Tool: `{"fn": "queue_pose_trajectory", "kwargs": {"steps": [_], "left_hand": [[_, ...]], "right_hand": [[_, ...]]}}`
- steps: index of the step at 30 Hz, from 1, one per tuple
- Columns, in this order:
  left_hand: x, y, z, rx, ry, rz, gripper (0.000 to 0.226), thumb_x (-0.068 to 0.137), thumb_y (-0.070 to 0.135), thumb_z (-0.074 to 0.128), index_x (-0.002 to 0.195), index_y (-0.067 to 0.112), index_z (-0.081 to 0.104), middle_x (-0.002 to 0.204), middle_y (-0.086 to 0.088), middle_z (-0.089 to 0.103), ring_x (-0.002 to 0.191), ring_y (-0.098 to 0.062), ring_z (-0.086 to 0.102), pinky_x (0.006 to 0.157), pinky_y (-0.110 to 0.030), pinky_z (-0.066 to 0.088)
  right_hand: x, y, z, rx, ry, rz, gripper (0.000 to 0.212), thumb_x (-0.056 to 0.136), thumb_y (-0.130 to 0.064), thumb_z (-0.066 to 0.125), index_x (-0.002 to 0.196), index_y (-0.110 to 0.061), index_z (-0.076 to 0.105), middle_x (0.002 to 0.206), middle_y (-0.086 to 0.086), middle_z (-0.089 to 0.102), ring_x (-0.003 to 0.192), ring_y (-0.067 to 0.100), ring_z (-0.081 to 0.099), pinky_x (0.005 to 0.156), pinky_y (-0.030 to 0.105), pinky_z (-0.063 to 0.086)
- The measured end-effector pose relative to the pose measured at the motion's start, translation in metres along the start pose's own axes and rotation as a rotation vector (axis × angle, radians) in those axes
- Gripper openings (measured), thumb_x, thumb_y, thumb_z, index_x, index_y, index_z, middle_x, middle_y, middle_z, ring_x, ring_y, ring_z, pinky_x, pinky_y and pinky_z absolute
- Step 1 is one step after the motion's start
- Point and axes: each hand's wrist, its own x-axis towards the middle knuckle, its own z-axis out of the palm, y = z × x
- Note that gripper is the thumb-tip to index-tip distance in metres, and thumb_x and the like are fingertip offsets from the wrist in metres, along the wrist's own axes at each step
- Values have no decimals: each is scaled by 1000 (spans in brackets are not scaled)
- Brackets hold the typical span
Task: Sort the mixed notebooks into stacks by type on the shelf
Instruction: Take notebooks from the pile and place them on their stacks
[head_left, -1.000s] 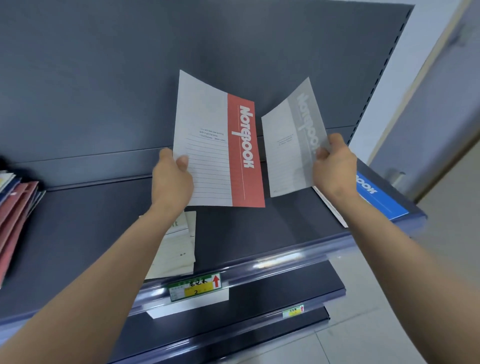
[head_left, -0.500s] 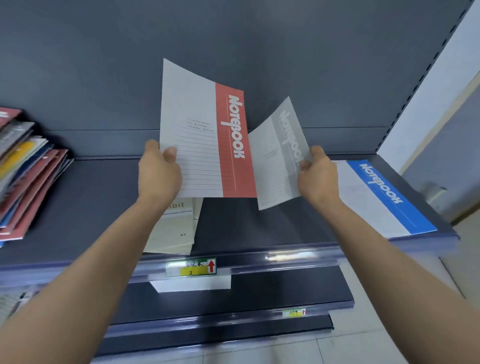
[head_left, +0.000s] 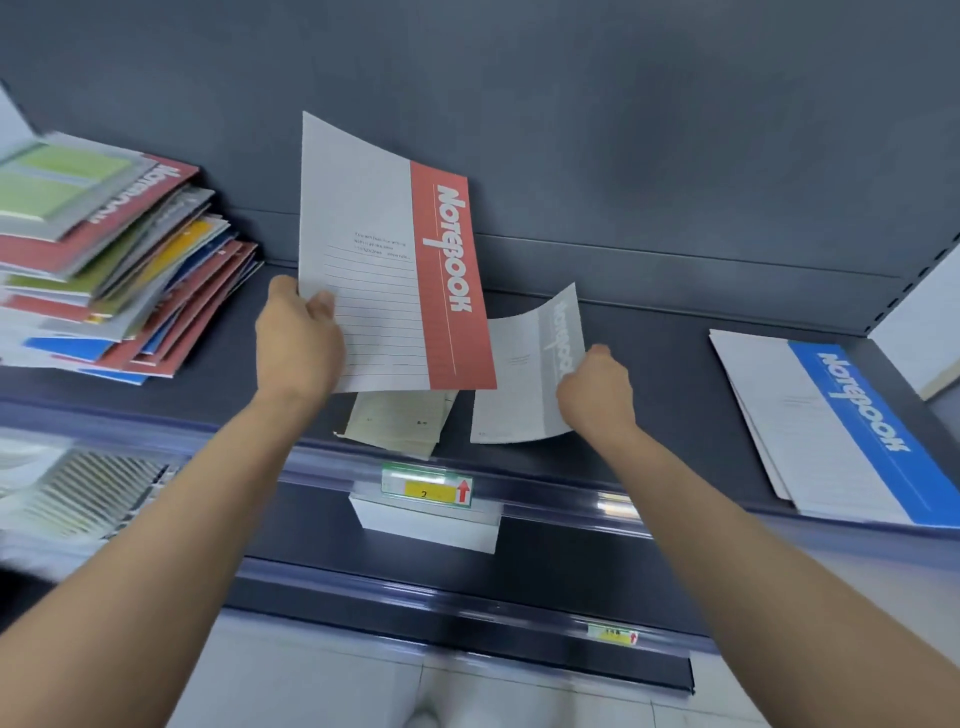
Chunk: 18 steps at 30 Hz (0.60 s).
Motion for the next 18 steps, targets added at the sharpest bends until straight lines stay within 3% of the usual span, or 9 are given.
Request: {"fn": "queue_pose_trajectory", "kwargs": {"steps": [3, 6, 8, 10, 12, 15, 18], "left_hand": [[6, -2, -5, 5, 6, 8, 21, 100, 14, 39, 111, 0, 47, 98, -4, 50, 85, -19, 45, 70, -25, 32], [10, 1, -2, -6, -10, 20, 21, 99, 12, 40, 113, -3, 48, 100, -3, 49, 87, -17, 45, 68, -20, 31], [11, 7, 6, -17, -36, 34, 12, 99, 11, 40, 101, 2, 48, 94, -3, 49, 84, -18, 44, 64, -17, 29], [8, 18, 20, -15, -75, 60, 12, 99, 10, 39, 88, 8, 42, 87, -2, 49, 81, -19, 42, 57, -16, 25], [3, 30, 38, -30, -128, 72, 10, 100, 12, 38, 92, 6, 39, 91, -3, 48, 81, -19, 42, 59, -16, 27], [-12, 54, 72, -64, -222, 90, 11, 101, 16, 36, 97, 6, 39, 93, -3, 48, 77, -18, 43, 64, -26, 33], [-34, 82, 113, -81, -340, 120, 15, 101, 21, 35, 97, 7, 40, 91, -3, 50, 76, -20, 47, 63, -30, 38]], "right_hand": [[-1, 1, 11, -125, -28, 41, 24, 87, 1, 45, 111, 4, 46, 111, 20, 57, 95, 34, 58, 65, 33, 42], [1, 6, 12, -233, -86, 74, 15, 86, -2, 48, 100, -1, 52, 106, 15, 60, 84, 29, 55, 62, 30, 41], [4, 10, 5, -290, -92, 78, 6, 85, -8, 53, 82, -7, 49, 97, 11, 61, 75, 25, 52, 59, 28, 41], [6, 14, -11, -325, -65, 70, 24, 88, -17, 57, 70, -10, 42, 87, 8, 55, 73, 25, 50, 58, 28, 40], [8, 19, -36, -323, 9, 24, 23, 91, -21, 56, 75, -6, 47, 86, 9, 52, 77, 28, 53, 59, 27, 38], [14, 32, -86, -325, 205, -73, 19, 91, -18, 52, 102, -3, 58, 100, 14, 62, 94, 34, 58, 68, 31, 41], [15, 53, -141, -349, 433, -166, 19, 90, -11, 47, 100, -4, 61, 99, 17, 65, 90, 35, 57, 68, 32, 40]]}}
